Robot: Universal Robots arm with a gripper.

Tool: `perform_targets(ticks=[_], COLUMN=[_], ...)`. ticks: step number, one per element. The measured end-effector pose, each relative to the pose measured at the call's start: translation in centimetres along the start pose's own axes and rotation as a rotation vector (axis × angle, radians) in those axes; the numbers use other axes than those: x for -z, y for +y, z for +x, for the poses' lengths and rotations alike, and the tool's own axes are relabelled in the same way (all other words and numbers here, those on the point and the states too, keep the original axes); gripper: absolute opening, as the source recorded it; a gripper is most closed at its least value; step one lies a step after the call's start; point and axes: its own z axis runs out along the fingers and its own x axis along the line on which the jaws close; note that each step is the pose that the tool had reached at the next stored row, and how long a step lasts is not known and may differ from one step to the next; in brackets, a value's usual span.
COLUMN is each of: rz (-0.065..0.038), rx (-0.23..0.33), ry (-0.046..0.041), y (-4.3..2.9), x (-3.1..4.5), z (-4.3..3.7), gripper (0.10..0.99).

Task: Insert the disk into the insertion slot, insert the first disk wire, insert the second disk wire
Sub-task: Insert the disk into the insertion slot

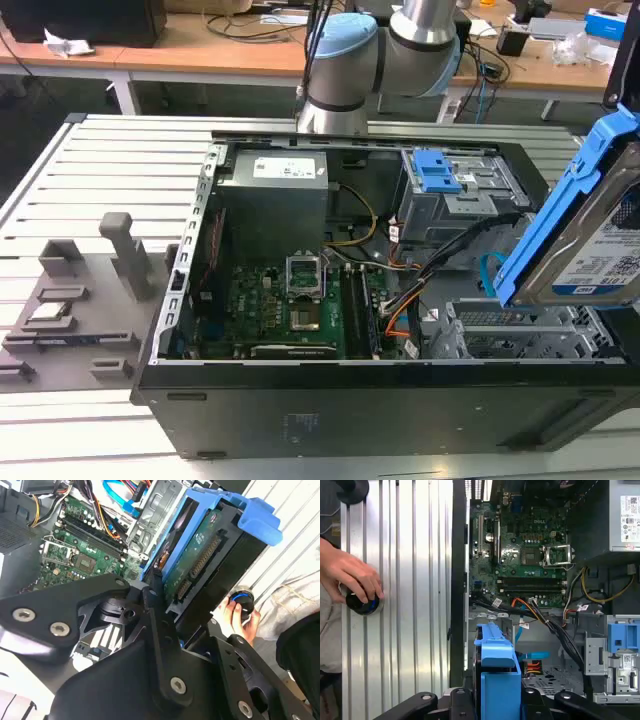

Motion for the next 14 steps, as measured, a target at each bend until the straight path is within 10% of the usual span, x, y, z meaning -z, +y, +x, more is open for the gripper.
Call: perform_targets(ticks=[14], rz=[-0.001], rx=[-0.009], ry=[-0.0090], y=[-0.16], x=[-4.82], z=[-1.64], gripper=[0.361])
